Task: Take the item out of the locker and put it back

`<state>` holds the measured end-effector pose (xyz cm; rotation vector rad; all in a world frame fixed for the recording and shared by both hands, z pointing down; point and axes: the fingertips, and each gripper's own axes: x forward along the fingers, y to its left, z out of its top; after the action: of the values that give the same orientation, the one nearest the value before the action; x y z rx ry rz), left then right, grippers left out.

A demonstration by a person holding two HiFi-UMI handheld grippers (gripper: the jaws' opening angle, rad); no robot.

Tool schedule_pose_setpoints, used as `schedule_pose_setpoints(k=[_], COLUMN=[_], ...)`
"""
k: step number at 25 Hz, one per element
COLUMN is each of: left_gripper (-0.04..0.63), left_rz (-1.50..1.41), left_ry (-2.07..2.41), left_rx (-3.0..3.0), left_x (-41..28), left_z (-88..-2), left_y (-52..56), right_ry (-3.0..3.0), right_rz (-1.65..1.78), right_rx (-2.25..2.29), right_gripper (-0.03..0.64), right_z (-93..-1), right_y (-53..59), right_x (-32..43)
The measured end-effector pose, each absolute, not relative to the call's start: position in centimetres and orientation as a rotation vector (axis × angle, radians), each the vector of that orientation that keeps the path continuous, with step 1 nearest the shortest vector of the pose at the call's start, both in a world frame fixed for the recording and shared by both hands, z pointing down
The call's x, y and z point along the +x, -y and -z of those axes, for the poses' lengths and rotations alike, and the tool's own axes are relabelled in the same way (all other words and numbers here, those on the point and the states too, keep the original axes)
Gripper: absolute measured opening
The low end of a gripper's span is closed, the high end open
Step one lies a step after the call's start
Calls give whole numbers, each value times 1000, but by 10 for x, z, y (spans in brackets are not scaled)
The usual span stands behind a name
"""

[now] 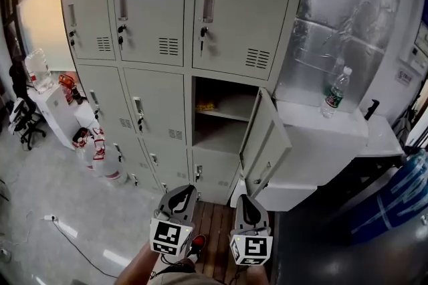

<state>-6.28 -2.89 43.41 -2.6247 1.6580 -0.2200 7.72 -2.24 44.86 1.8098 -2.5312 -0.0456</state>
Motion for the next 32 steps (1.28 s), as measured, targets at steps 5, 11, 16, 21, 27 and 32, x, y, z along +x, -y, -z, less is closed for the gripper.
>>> schedule_pose_setpoints(k=[5, 11, 16, 21, 27, 32], left_gripper=[23, 25, 24, 25, 25, 25], left_rz=[250, 279, 293, 298, 327, 436], left_ry=[-1641, -1640, -1614, -1593, -1590, -1573], left_rx=[-2638, -2635, -2642, -2653, -2619, -2501], left_x=[-68, -73, -73, -69, -68, -68], left_z=[-438, -444, -449, -452, -452, -447], left_y=[104, 176, 222, 255, 282, 305], right_ry=[2516, 2506, 2502, 2489, 2480, 2464], right_rz=[8, -33, -41, -39, -57, -74], right_rx=[1809, 1823, 1827, 1840, 1842, 1850], right_gripper=[17, 17, 17, 17, 17, 17], right_z=[-456, -466, -469, -469, -473, -477], right_y=[91, 159, 201, 232, 257, 269], right_x=[69, 63, 55, 56, 58, 59])
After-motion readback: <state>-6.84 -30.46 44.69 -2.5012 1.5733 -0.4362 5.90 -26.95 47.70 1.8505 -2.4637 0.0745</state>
